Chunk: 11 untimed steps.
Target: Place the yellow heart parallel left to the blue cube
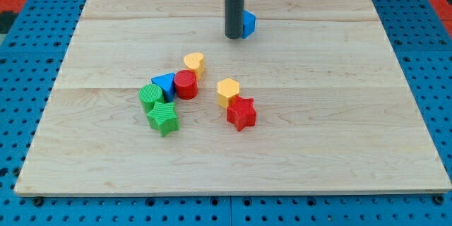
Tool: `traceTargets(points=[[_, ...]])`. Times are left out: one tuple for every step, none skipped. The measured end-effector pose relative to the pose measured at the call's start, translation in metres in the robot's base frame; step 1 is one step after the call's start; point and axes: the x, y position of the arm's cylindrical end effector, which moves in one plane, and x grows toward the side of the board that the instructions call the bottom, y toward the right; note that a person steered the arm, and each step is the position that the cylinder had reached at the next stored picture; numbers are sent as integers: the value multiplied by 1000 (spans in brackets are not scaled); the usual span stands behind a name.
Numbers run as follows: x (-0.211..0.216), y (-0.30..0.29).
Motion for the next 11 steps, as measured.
traceTargets(points=[[-26, -17], [-31, 59], [-31, 79], [-8, 49], [1, 75], [13, 44], [30, -4], [30, -51], [35, -36], [66, -31], [97, 10]])
